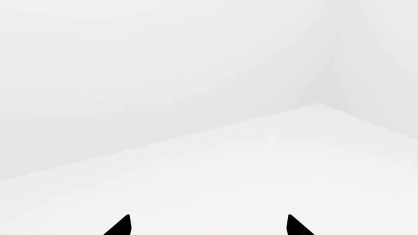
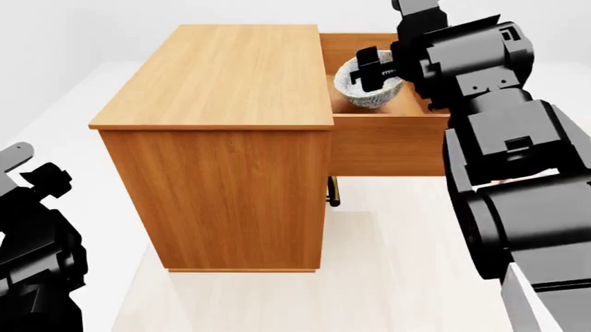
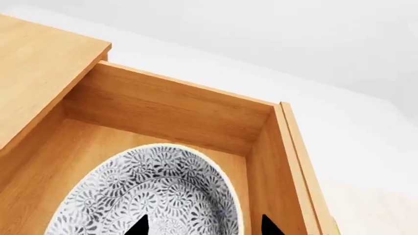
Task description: Open the top drawer of the cabinet and put the bowl in it.
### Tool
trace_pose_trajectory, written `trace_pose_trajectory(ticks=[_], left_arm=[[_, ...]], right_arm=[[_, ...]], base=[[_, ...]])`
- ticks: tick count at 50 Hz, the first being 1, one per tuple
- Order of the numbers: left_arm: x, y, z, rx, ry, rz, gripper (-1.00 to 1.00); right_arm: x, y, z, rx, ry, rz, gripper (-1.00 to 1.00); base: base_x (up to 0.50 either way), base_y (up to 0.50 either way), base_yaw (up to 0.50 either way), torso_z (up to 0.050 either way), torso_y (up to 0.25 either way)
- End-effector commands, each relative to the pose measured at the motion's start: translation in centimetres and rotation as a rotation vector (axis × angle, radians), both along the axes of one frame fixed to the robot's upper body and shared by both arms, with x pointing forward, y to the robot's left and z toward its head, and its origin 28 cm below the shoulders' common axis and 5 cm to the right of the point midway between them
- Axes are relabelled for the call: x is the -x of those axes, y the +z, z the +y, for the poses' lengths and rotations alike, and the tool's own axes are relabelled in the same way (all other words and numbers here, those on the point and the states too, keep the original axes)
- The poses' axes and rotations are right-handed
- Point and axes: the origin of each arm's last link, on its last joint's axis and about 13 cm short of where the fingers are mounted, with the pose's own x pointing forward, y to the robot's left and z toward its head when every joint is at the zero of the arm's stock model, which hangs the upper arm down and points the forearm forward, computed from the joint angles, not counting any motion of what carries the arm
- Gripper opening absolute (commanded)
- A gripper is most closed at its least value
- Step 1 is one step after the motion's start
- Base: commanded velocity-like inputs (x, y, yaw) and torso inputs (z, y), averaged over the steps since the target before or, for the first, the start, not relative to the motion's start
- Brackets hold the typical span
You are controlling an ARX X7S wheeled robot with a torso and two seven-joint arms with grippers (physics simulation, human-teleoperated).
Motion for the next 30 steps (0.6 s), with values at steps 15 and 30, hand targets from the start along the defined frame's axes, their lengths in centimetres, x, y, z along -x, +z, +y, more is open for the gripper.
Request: trace_pose_trajectory(ticks=[15,30], left_arm=[[-0.1,-0.1,-0.3,-0.003,-0.006,0.004,1.0],[0.0,0.1,0.0,0.001,0.001,0.001,1.0]], right_arm=[[0.7,6.5,-1.8,0.023,-0.039,-0.252,1.0],[4.5,9.3,-8.1,0.043,-0.159,-0.281,1.0]], base=[[0.0,0.0,0.0,0.0,0.0],[0.0,0.0,0.0,0.0,0.0]])
